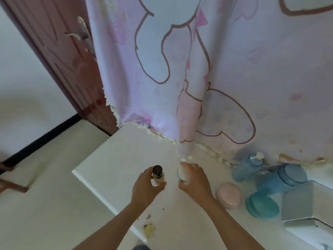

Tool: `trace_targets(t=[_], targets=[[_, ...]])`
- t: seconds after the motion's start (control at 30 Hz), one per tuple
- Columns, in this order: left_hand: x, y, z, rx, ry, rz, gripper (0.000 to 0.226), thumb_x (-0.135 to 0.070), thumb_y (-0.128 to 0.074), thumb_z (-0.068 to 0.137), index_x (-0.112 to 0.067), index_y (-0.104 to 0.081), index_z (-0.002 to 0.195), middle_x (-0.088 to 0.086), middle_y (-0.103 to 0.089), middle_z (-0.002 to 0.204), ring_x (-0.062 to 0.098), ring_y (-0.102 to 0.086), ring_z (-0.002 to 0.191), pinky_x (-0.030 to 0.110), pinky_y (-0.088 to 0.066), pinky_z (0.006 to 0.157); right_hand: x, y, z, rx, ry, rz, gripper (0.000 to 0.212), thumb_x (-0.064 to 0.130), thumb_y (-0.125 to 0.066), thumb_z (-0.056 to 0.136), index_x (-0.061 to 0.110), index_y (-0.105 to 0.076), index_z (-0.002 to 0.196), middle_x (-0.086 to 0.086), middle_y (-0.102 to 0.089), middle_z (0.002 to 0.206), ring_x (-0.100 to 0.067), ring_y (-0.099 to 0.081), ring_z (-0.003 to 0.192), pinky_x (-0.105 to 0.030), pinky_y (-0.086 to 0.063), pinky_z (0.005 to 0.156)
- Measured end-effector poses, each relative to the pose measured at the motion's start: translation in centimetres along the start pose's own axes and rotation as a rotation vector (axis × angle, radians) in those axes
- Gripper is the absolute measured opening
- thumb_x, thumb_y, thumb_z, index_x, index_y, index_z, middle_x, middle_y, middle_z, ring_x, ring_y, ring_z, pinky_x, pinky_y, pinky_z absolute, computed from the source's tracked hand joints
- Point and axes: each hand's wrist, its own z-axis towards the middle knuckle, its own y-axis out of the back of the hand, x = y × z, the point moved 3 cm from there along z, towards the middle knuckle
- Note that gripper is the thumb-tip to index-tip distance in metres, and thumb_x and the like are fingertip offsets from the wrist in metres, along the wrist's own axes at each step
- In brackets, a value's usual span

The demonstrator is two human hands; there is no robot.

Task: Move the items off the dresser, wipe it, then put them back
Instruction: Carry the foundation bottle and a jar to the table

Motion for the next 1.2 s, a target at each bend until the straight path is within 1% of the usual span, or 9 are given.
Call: trace_targets(t=[0.17, 0.3, 0.4, 0.53, 0.63, 0.77, 0.93, 1.03, 1.2], targets=[[4.2, 4.9, -4.7, -0.121, 0.178, -0.023, 0.040, -0.024, -0.073, 0.075, -0.022, -0.055, 0.111, -0.009, -0.058, 0.097, 0.011, -0.055, 0.093, 0.023, -0.041, 0.077, 4.7, -3.9, -1.3, 0.098, 0.167, 0.011, 0.059, 0.024, -0.060, 0.081, 0.027, -0.038, 0.135, -0.001, -0.044, 0.129, -0.021, -0.043, 0.112, -0.027, -0.038, 0.093], [7.1, 8.9, -8.0, -0.212, 0.255, -0.085, 0.027, -0.024, -0.072, 0.075, -0.029, -0.052, 0.093, -0.012, -0.057, 0.088, 0.012, -0.055, 0.090, 0.021, -0.040, 0.069, 9.3, -6.3, -2.5, 0.161, 0.289, -0.030, 0.058, 0.025, -0.058, 0.082, 0.030, -0.036, 0.135, 0.001, -0.042, 0.131, -0.019, -0.042, 0.114, -0.026, -0.039, 0.093], [9.1, 12.0, -10.1, -0.294, 0.277, -0.152, 0.028, -0.022, -0.071, 0.075, -0.037, -0.048, 0.080, -0.009, -0.060, 0.091, 0.013, -0.056, 0.091, 0.021, -0.040, 0.068, 13.2, -7.8, -3.5, 0.181, 0.389, -0.082, 0.058, 0.027, -0.058, 0.082, 0.030, -0.035, 0.135, 0.001, -0.042, 0.130, -0.020, -0.042, 0.114, -0.026, -0.039, 0.092], [12.2, 17.0, -13.3, -0.404, 0.298, -0.209, 0.025, -0.021, -0.072, 0.075, -0.027, -0.052, 0.088, -0.002, -0.061, 0.096, 0.014, -0.054, 0.087, 0.015, -0.038, 0.064, 19.2, -10.5, -5.6, 0.212, 0.489, -0.130, 0.058, 0.026, -0.059, 0.080, 0.029, -0.037, 0.133, 0.001, -0.044, 0.127, -0.020, -0.043, 0.111, -0.025, -0.039, 0.089], [15.2, 21.8, -16.6, -0.492, 0.310, -0.222, 0.031, -0.019, -0.072, 0.076, -0.025, -0.051, 0.097, -0.004, -0.057, 0.095, 0.015, -0.053, 0.086, 0.009, -0.035, 0.062, 24.6, -13.2, -8.0, 0.210, 0.557, -0.181, 0.057, 0.025, -0.057, 0.079, 0.029, -0.038, 0.132, 0.001, -0.046, 0.124, -0.021, -0.044, 0.109, -0.026, -0.039, 0.085], [20.7, 28.3, -21.8, -0.591, 0.349, -0.234, 0.032, -0.020, -0.073, 0.075, -0.025, -0.052, 0.098, -0.002, -0.060, 0.094, 0.017, -0.057, 0.089, 0.020, -0.039, 0.066, 32.2, -17.9, -12.1, 0.233, 0.662, -0.173, 0.059, 0.025, -0.058, 0.078, 0.029, -0.039, 0.133, 0.001, -0.046, 0.125, -0.021, -0.043, 0.113, -0.025, -0.039, 0.085], [26.2, 34.9, -28.5, -0.714, 0.408, -0.184, 0.032, -0.025, -0.072, 0.076, -0.024, -0.052, 0.101, -0.004, -0.058, 0.091, 0.016, -0.056, 0.083, 0.022, -0.040, 0.063, 40.4, -23.4, -17.1, 0.274, 0.806, -0.164, 0.058, 0.021, -0.059, 0.077, 0.025, -0.041, 0.132, 0.000, -0.045, 0.128, -0.023, -0.040, 0.117, -0.029, -0.040, 0.093], [29.1, 37.7, -32.1, -0.791, 0.468, -0.199, 0.035, -0.026, -0.072, 0.076, -0.020, -0.054, 0.106, -0.001, -0.062, 0.095, 0.015, -0.058, 0.085, 0.023, -0.044, 0.064, 44.4, -26.4, -19.6, 0.340, 0.886, -0.168, 0.058, 0.022, -0.059, 0.079, 0.026, -0.040, 0.133, 0.000, -0.044, 0.127, -0.022, -0.041, 0.116, -0.028, -0.040, 0.091], [33.0, 40.2, -36.7, -0.889, 0.551, -0.242, 0.031, -0.025, -0.073, 0.074, -0.024, -0.052, 0.097, -0.003, -0.063, 0.091, 0.015, -0.060, 0.083, 0.031, -0.049, 0.073, 50.1, -30.3, -22.3, 0.423, 1.028, -0.183, 0.056, 0.025, -0.062, 0.080, 0.025, -0.041, 0.131, -0.001, -0.045, 0.124, -0.020, -0.042, 0.114, -0.026, -0.041, 0.089]])
